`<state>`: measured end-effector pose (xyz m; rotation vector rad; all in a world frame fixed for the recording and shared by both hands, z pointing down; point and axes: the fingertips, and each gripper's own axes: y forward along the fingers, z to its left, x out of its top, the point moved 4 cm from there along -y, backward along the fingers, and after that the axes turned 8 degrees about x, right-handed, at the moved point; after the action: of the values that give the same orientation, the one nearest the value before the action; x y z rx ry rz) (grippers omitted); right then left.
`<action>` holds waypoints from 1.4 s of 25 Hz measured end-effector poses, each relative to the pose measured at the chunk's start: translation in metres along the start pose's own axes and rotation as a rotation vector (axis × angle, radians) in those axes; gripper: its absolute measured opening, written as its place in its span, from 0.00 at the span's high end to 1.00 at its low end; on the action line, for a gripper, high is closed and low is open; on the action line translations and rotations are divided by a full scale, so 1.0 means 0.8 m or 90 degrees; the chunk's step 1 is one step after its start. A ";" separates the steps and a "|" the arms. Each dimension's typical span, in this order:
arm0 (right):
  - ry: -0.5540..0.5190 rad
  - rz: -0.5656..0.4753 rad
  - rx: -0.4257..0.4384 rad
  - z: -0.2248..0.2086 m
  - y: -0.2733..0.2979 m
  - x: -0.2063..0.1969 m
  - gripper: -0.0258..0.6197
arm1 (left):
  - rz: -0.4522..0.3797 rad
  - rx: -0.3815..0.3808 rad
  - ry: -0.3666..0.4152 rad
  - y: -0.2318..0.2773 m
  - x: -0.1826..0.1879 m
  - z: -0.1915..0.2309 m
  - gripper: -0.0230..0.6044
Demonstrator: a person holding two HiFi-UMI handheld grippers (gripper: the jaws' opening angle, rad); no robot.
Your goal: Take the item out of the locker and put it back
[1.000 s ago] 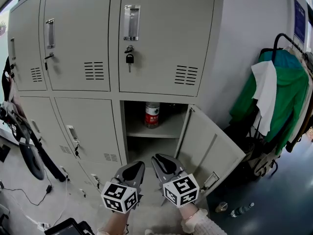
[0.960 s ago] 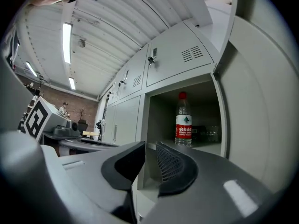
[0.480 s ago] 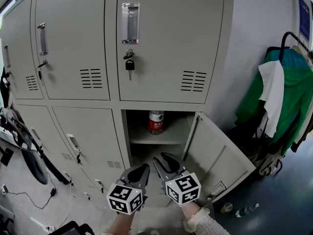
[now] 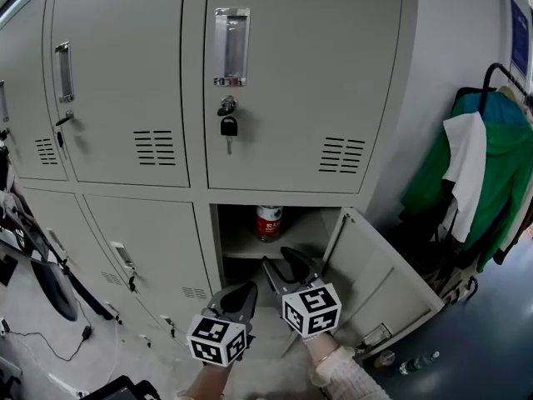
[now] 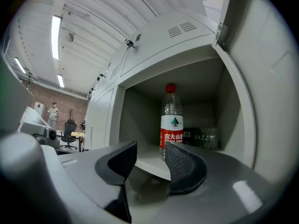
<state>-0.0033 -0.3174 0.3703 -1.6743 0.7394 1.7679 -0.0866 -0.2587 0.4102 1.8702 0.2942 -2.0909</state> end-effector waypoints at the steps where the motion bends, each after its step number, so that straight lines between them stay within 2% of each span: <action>1: 0.001 -0.002 -0.004 -0.005 0.006 0.002 0.68 | -0.001 -0.001 0.001 0.002 0.002 0.003 0.95; 8: -0.012 0.016 -0.029 -0.033 0.050 0.008 0.53 | -0.006 -0.011 0.007 0.013 0.009 0.015 0.95; 12: -0.015 0.028 -0.040 -0.043 0.071 0.012 0.39 | -0.001 -0.025 0.015 0.020 0.012 0.014 0.95; 15: -0.012 0.032 -0.052 -0.055 0.085 0.017 0.34 | 0.004 -0.031 0.017 0.025 0.012 0.016 0.95; 24: -0.005 0.054 -0.093 -0.077 0.112 0.016 0.34 | 0.024 -0.052 -0.005 0.036 -0.005 0.010 0.95; 30: 0.001 0.068 -0.092 -0.087 0.126 0.021 0.34 | 0.020 -0.047 -0.003 0.033 -0.003 0.013 0.95; 35: 0.005 0.076 -0.089 -0.089 0.133 0.015 0.41 | 0.018 -0.035 -0.002 0.028 0.000 0.019 0.95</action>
<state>-0.0349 -0.4410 0.3543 -1.7603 0.7476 1.9365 -0.0924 -0.2846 0.4137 1.8286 0.3198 -2.0468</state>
